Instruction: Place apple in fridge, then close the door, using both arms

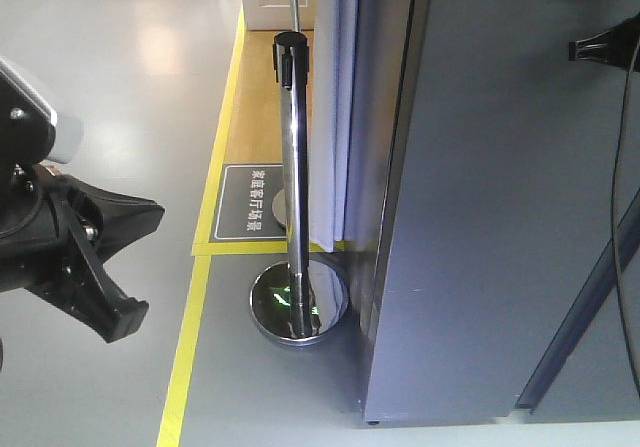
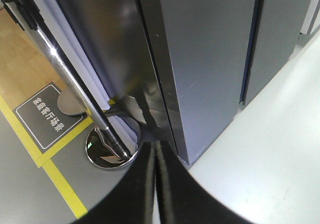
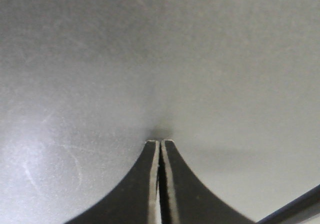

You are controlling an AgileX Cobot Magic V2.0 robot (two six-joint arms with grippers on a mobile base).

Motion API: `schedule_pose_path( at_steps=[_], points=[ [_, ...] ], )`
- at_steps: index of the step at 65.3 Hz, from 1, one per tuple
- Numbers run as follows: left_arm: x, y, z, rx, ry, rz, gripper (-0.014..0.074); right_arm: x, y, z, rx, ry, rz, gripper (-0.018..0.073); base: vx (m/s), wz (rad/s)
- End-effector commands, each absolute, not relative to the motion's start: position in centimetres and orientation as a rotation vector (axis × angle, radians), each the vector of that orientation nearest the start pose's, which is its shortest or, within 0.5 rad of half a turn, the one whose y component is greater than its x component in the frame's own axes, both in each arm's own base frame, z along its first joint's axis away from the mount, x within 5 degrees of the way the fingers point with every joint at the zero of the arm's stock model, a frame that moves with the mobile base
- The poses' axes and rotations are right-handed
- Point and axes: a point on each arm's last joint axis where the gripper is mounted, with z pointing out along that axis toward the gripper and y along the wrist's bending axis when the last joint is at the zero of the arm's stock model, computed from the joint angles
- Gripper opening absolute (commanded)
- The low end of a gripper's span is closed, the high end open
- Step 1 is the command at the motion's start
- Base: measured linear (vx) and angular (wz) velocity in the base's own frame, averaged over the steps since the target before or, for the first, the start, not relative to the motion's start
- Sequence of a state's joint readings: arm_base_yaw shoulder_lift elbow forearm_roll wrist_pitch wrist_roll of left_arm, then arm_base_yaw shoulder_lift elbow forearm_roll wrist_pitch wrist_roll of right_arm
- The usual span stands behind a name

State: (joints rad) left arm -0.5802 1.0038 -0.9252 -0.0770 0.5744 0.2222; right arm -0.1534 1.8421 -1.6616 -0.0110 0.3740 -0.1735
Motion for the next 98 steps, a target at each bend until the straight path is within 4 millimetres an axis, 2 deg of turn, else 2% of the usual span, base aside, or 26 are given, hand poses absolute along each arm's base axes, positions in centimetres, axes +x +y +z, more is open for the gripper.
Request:
schedule_pose_path(
  at_steps=[1, 23, 30, 39, 53, 63, 69, 84, 98],
  points=[
    [17.2, -11.6, 37.5, 0.738, 1.902, -0.32, -0.0006, 43.5, -6.6, 38.8, -0.011, 1.826, -0.213, -0.0002, 0.0, -0.01],
    [17.2, -11.6, 37.5, 0.738, 1.902, -0.32, -0.0006, 41.2, -5.6, 40.4, 0.023, 1.917, -0.124, -0.0002, 0.0, 0.0],
    [17.2, -11.6, 37.5, 0.738, 1.902, -0.32, -0.0006, 40.0, -4.4, 41.2, -0.015, 1.937, -0.11, -0.0002, 0.0, 0.0],
    [17.2, -11.6, 37.5, 0.738, 1.902, -0.32, -0.0006, 38.0, -1.7, 40.9, -0.084, 1.921, -0.077, -0.0002, 0.0, 0.0],
    [17.2, -11.7, 37.5, 0.738, 1.901, -0.32, -0.0006, 32.9, 3.3, 40.0, -0.211, 1.86, 0.008, -0.0002, 0.0, 0.0],
    [17.2, -11.6, 37.5, 0.738, 1.902, -0.32, -0.0006, 28.5, 4.8, 39.3, -0.246, 1.855, 0.075, -0.0002, 0.0, 0.0],
    [17.2, -11.6, 37.5, 0.738, 1.902, -0.32, -0.0006, 26.0, 5.0, 38.5, -0.247, 1.865, 0.108, -0.0002, 0.0, 0.0],
    [17.2, -11.6, 37.5, 0.738, 1.902, -0.32, -0.0006, 19.4, 3.9, 36.7, -0.254, 1.935, 0.122, -0.0002, 0.0, 0.0],
    [17.2, -11.6, 37.5, 0.738, 1.902, -0.32, -0.0006, 14.9, 2.6, 35.1, -0.186, 2.066, 0.101, -0.0002, 0.0, 0.0]
  ],
)
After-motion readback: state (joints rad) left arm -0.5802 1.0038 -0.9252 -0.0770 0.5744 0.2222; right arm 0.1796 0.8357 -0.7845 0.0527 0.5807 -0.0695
